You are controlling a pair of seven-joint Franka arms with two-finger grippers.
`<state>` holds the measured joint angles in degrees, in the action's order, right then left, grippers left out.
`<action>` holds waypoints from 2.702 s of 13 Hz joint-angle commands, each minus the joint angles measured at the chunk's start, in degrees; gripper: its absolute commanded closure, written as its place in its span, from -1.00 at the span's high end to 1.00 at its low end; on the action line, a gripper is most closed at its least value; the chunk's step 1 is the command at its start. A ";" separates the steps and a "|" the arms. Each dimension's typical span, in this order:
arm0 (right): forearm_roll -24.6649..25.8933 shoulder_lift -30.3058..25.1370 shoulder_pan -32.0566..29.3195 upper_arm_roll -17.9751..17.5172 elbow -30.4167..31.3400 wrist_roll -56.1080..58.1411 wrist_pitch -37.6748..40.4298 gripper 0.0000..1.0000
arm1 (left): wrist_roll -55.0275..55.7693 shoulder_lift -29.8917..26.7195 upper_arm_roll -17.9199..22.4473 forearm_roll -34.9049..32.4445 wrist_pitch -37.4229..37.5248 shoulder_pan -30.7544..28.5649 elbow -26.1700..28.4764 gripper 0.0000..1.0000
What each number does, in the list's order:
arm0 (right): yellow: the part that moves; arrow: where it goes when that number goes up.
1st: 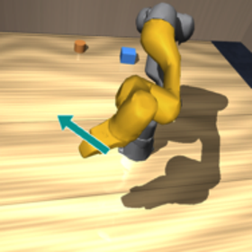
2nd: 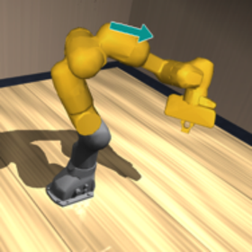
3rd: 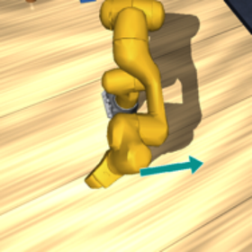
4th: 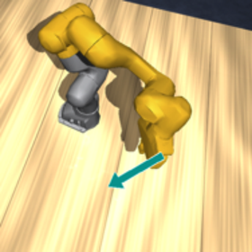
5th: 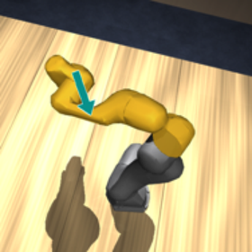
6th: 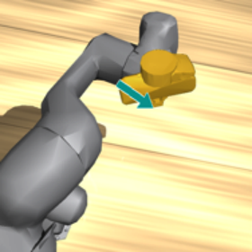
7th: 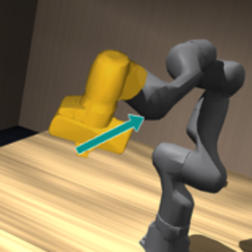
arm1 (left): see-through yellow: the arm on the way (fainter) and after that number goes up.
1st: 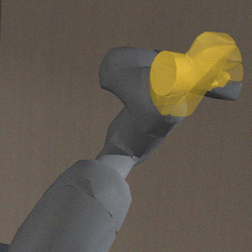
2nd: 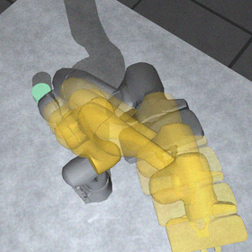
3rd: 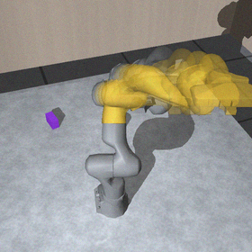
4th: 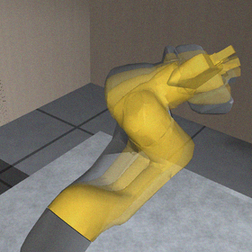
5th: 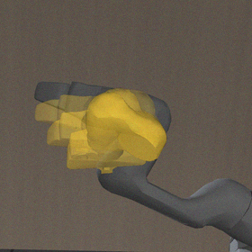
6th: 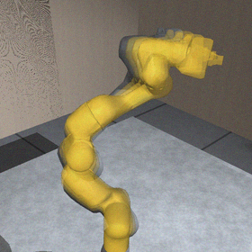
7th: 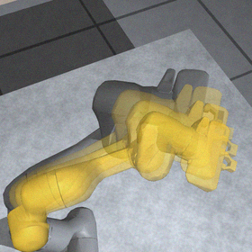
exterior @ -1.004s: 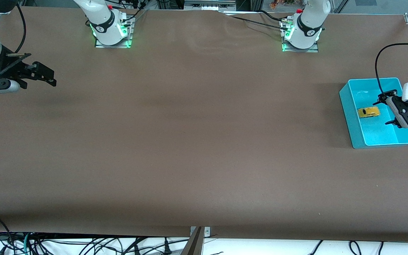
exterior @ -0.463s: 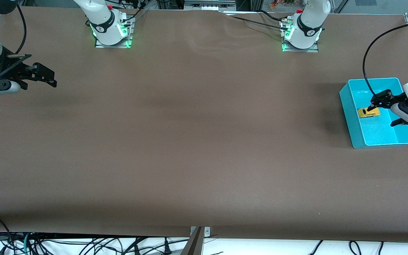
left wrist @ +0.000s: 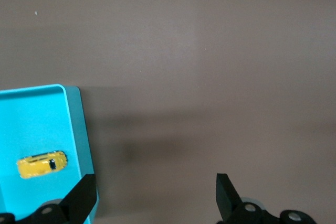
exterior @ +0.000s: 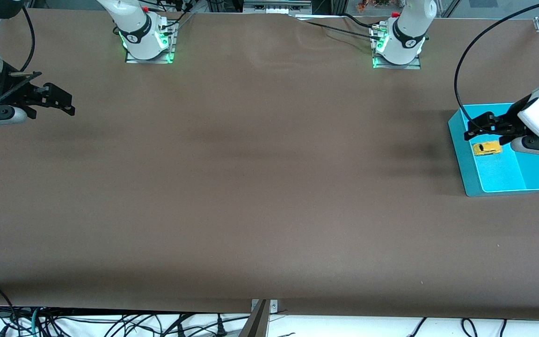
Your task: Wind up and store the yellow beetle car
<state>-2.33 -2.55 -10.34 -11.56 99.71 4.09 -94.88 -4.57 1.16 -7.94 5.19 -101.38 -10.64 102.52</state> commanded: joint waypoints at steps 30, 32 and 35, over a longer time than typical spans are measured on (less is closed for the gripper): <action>0.22 0.53 0.05 -0.13 -1.63 0.48 0.57 1.00 | 9.85 2.36 3.99 -1.94 16.92 6.78 -13.22 1.00; 0.39 0.62 0.06 -0.13 -1.63 0.48 0.57 1.00 | 9.85 2.36 3.99 -1.85 16.92 6.78 -13.22 1.00; 0.39 0.62 0.06 -0.13 -1.63 0.48 0.57 1.00 | 9.85 2.36 3.99 -1.85 17.00 6.78 -13.22 1.00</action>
<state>-2.33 -2.55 -10.33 -11.57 99.62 4.29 -94.92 4.90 2.68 -3.75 4.33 -85.86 -3.99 91.30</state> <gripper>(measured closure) 0.000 0.000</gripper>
